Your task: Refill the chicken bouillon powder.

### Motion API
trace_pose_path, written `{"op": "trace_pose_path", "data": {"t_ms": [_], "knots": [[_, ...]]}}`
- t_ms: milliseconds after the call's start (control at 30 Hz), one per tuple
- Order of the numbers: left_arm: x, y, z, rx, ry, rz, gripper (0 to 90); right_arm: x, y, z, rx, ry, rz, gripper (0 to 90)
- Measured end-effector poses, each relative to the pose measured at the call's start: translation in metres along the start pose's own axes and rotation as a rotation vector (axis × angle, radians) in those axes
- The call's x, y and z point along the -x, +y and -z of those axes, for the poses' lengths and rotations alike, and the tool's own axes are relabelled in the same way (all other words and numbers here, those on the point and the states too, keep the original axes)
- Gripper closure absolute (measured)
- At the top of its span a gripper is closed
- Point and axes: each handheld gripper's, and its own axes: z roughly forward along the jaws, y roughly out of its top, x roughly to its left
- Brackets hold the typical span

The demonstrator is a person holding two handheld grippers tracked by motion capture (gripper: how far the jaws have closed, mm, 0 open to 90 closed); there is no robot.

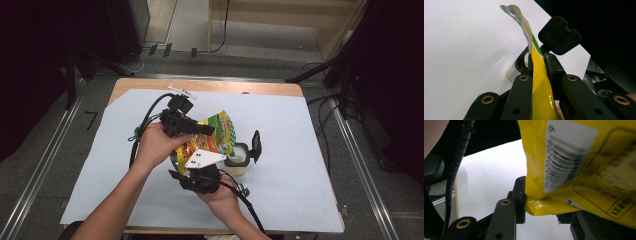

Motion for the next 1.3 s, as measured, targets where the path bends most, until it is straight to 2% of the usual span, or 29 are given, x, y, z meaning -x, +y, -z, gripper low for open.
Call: {"op": "trace_pose_path", "data": {"t_ms": [433, 533, 833, 1200, 1300], "knots": [[-0.0002, -0.0006, 0.0017, 0.002, -0.002, -0.003, 84.1, -0.0014, 0.0008, -0.0008, 0.003, -0.006, -0.005, 67.9], [-0.0004, -0.0008, 0.0025, 0.007, -0.02, 0.002, 84.1, -0.0017, 0.0008, -0.001, 0.006, -0.011, 0.004, 67.9], [0.0014, -0.0008, 0.0035, 0.015, -0.016, 0.002, 83.8, -0.0027, 0.0021, 0.0001, 0.01, -0.005, 0.002, 67.9], [0.0026, 0.0003, -0.0004, 0.0, -0.016, 0.004, 83.3, -0.0028, 0.0015, 0.0007, 0.011, 0.004, -0.027, 68.0], [0.0049, 0.0006, -0.0012, -0.004, -0.012, -0.006, 83.2, -0.0032, 0.0007, 0.0012, 0.014, 0.005, -0.032, 68.0]]}}
